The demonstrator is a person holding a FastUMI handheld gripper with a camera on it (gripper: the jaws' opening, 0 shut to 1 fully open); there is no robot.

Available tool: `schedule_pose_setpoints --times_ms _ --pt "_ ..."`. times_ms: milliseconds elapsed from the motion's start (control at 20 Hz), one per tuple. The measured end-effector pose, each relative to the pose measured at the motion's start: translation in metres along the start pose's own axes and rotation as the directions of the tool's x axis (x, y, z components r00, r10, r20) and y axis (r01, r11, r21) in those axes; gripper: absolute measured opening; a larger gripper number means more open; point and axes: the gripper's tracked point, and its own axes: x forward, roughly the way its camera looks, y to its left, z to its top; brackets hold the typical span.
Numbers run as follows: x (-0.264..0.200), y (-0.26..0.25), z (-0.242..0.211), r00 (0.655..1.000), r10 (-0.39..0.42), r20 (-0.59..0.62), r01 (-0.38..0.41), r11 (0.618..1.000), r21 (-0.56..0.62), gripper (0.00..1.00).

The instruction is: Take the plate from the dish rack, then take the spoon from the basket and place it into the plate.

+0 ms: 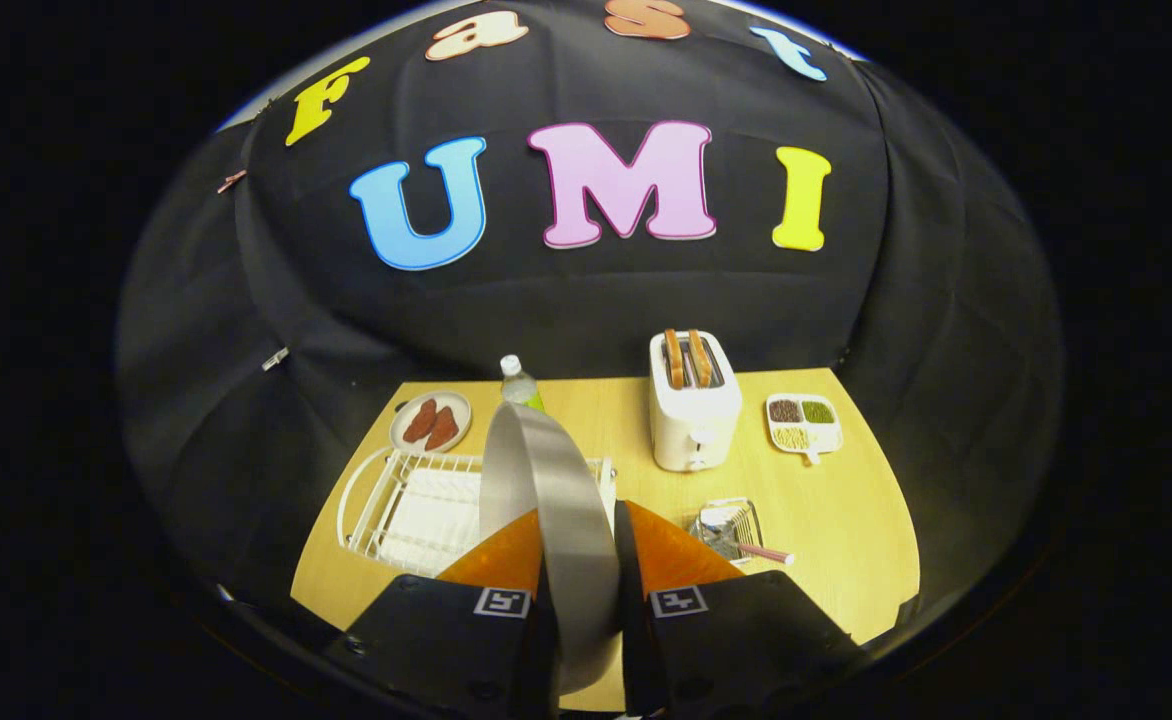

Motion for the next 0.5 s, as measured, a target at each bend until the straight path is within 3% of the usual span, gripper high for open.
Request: schedule_pose_setpoints --times_ms 200,350,500 --pt "-0.009 -0.034 -0.083 0.992 0.064 -0.105 -0.049 0.988 0.144 0.28" --pt "0.000 -0.059 -0.150 0.976 0.100 -0.195 -0.047 0.964 0.260 0.28" --pt "0.013 -0.082 -0.186 0.972 0.098 -0.212 -0.028 0.950 0.311 0.28"
